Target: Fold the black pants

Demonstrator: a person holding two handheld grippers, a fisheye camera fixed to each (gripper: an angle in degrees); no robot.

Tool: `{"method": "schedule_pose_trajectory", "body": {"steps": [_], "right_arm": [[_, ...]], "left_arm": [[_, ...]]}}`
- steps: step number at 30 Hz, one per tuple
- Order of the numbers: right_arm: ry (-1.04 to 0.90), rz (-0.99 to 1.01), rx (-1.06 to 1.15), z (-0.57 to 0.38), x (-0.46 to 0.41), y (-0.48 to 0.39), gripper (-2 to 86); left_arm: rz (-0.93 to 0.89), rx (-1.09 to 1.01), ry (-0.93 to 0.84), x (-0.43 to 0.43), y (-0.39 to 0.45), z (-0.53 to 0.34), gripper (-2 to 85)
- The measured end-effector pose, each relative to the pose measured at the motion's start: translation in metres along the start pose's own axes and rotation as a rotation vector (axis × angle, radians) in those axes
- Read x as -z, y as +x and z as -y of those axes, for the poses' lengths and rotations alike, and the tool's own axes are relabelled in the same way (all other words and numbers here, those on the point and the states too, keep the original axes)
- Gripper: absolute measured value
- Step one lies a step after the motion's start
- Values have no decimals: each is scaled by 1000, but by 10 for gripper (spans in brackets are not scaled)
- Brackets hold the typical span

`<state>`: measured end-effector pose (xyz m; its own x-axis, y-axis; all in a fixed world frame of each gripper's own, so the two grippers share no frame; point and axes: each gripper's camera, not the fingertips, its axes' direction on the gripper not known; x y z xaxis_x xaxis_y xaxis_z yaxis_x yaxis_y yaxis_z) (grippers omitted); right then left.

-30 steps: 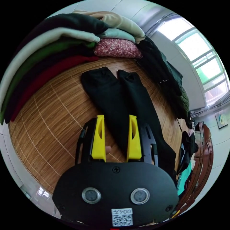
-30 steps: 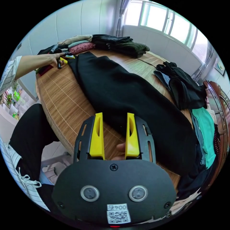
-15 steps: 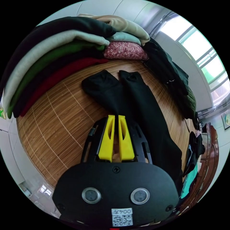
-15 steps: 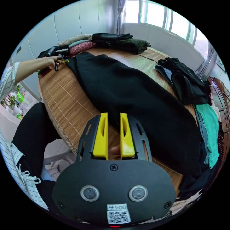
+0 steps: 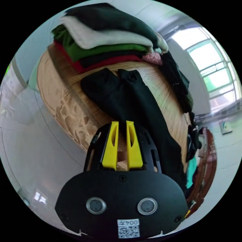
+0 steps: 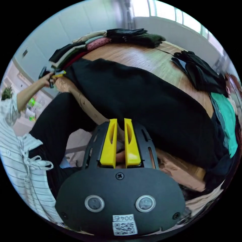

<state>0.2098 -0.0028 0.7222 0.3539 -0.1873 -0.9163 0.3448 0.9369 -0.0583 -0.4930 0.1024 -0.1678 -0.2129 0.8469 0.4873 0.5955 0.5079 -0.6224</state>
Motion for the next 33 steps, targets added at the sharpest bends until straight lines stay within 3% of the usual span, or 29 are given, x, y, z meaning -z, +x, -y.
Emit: {"method": "schedule_pose_trajectory", "body": {"steps": [3,8,14,23,33], "right_arm": [[113,77,-199,-25,26,23,34],[331,536,-582,-115,39,90,57],[452,677,-733,-181,33,133,72],[373,625,-820,-200,33,171,76],[301,589,-827,-213,37,195,54]], "left_arm": [[-108,121,52,43,-55,-7,32],[-252,127,126,109,-87,15,35],[-322,170,57,104,-81,74,68],[-320,231,-36,50,-73,143,81],[-249,132,-24,33,-55,157,62]]}}
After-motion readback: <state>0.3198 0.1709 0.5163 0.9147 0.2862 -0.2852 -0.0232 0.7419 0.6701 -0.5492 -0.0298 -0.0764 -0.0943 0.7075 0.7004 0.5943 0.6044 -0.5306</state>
